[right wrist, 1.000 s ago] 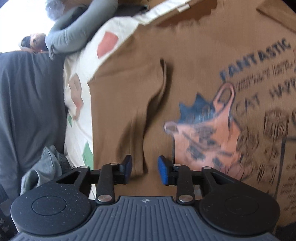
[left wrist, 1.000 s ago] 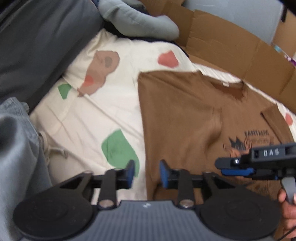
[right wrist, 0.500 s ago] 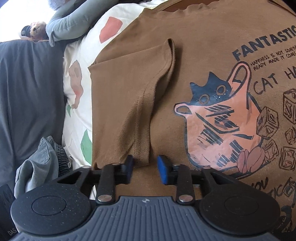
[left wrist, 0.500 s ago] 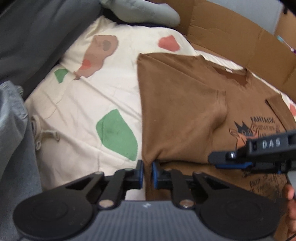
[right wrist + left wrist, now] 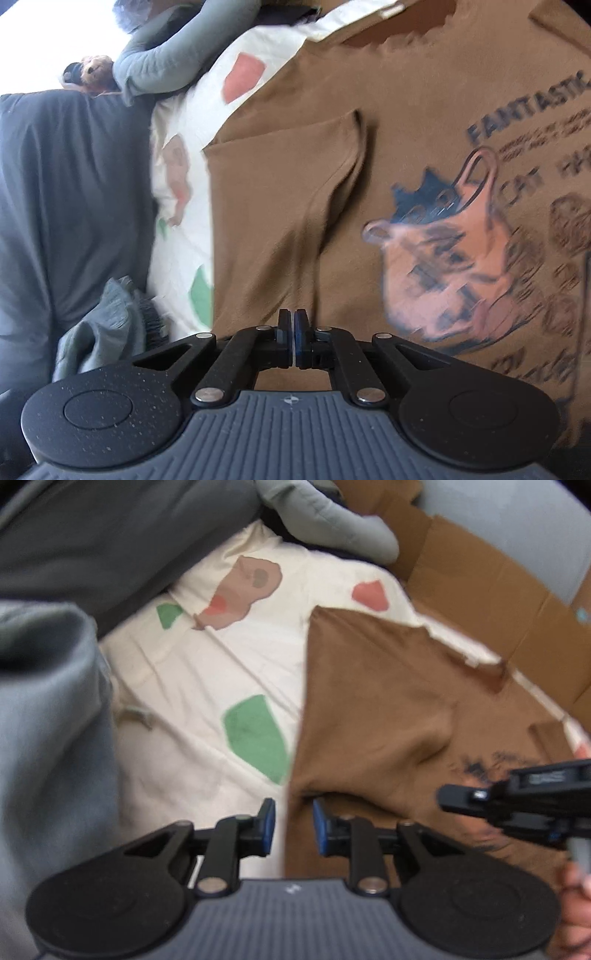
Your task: Fold clothes
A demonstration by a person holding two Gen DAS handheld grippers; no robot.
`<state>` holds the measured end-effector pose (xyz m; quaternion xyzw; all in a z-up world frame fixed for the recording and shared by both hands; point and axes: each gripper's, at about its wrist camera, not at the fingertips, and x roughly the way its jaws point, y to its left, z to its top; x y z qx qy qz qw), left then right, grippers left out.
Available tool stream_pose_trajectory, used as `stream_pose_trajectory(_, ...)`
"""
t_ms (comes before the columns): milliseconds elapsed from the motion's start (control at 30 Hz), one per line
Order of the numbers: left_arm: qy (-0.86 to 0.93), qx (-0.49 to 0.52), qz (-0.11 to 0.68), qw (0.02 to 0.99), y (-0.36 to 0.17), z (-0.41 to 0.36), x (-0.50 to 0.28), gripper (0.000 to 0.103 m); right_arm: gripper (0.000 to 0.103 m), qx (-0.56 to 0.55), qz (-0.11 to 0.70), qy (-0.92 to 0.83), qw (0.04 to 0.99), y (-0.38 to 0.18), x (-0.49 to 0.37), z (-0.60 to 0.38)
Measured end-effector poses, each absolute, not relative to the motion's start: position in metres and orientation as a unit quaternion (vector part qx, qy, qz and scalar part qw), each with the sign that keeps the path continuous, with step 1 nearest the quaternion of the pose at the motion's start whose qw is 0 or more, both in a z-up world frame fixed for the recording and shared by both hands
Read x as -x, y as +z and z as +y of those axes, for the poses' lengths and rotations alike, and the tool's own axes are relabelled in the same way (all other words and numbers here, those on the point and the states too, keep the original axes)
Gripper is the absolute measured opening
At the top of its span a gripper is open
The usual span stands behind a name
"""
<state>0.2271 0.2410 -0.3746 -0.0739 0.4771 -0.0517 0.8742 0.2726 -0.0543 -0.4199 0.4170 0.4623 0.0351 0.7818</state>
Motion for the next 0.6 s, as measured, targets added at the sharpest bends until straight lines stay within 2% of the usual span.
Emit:
stream_pose_trajectory(133, -0.062, 0.126, 0.471, 0.871, -0.381, 0.229, -0.221, 0.038, 0.001, -0.411, 0.450, 0.012, 0.792, -0.421, -0.280, -0.079)
stream_pose_trajectory(267, -0.054, 0.172, 0.470, 0.864, -0.391, 0.222, -0.222, 0.038, 0.004, -0.394, 0.447, -0.003, 0.803, -0.421, -0.292, -0.097)
stream_pose_trajectory(300, -0.054, 0.183, 0.468, 0.863, -0.394, 0.220, -0.222, 0.038, 0.009, -0.388, 0.447, -0.005, 0.806, -0.421, -0.295, -0.099)
stream_pose_trajectory(367, -0.052, 0.206, 0.464, 0.860, -0.399, 0.218, -0.224, 0.039, 0.029, -0.374, 0.444, -0.006, 0.814, -0.420, -0.302, -0.103)
stream_pose_trajectory(600, -0.054, 0.268, 0.448, 0.851, -0.417, 0.213, -0.233, 0.039, 0.031, -0.349, 0.436, -0.007, 0.829, -0.421, -0.324, -0.123)
